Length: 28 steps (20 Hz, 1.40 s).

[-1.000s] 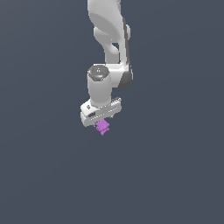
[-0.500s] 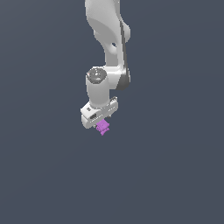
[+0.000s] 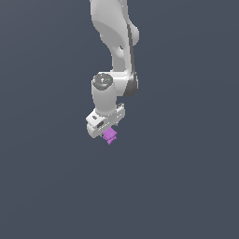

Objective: Pick up the object and move it to a goal position.

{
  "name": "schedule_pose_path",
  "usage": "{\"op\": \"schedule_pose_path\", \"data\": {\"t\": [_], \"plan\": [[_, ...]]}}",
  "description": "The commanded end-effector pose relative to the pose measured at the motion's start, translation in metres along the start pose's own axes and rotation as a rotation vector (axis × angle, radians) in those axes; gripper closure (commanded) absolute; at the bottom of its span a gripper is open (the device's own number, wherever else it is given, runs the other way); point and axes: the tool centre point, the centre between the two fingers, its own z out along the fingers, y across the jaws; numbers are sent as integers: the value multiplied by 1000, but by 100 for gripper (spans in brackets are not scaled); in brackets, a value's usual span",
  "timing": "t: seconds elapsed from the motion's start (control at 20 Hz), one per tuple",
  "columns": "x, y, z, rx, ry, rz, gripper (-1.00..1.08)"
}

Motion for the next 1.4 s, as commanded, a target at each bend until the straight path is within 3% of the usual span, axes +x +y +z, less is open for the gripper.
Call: {"op": "schedule_pose_path", "data": {"t": [0.0,0.75,0.8,1.35], "plan": [[0,0,3,0,0,0,-92],[0,0,50,0,0,-5,-92],[0,0,50,0,0,-5,108],[0,0,49,-2,1,-4,108]]}}
